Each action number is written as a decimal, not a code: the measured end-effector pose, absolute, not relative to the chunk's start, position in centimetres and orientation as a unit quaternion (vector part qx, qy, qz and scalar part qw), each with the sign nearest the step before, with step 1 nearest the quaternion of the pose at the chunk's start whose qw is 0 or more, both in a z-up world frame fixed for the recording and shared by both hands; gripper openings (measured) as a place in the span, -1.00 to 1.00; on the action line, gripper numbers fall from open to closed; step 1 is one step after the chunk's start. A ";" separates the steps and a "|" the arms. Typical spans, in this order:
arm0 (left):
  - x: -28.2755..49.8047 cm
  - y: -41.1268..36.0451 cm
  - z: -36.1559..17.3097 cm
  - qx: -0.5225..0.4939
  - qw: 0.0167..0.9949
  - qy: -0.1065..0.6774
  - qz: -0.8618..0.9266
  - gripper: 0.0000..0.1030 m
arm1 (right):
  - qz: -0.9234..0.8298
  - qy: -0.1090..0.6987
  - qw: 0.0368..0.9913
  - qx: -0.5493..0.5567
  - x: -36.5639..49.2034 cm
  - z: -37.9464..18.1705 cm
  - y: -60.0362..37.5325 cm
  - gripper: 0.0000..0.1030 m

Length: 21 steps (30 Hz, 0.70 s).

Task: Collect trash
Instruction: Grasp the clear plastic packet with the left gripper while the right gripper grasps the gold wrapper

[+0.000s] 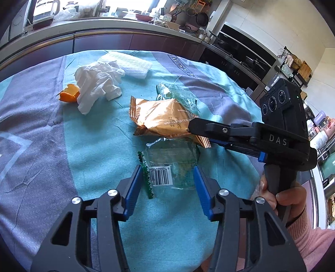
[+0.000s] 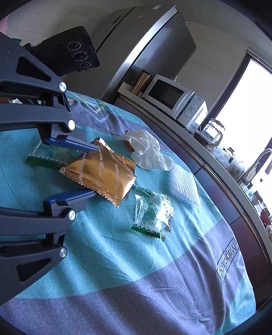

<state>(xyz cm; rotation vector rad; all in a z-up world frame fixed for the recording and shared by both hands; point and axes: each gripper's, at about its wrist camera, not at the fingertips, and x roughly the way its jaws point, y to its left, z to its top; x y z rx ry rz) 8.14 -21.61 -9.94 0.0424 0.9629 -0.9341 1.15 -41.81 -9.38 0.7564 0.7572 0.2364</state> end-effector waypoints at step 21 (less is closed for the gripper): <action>6.9 -20.3 -9.7 0.016 0.784 0.440 -0.438 -0.18 | 0.131 0.353 0.856 0.354 0.3 -9.9 -40.3 -0.56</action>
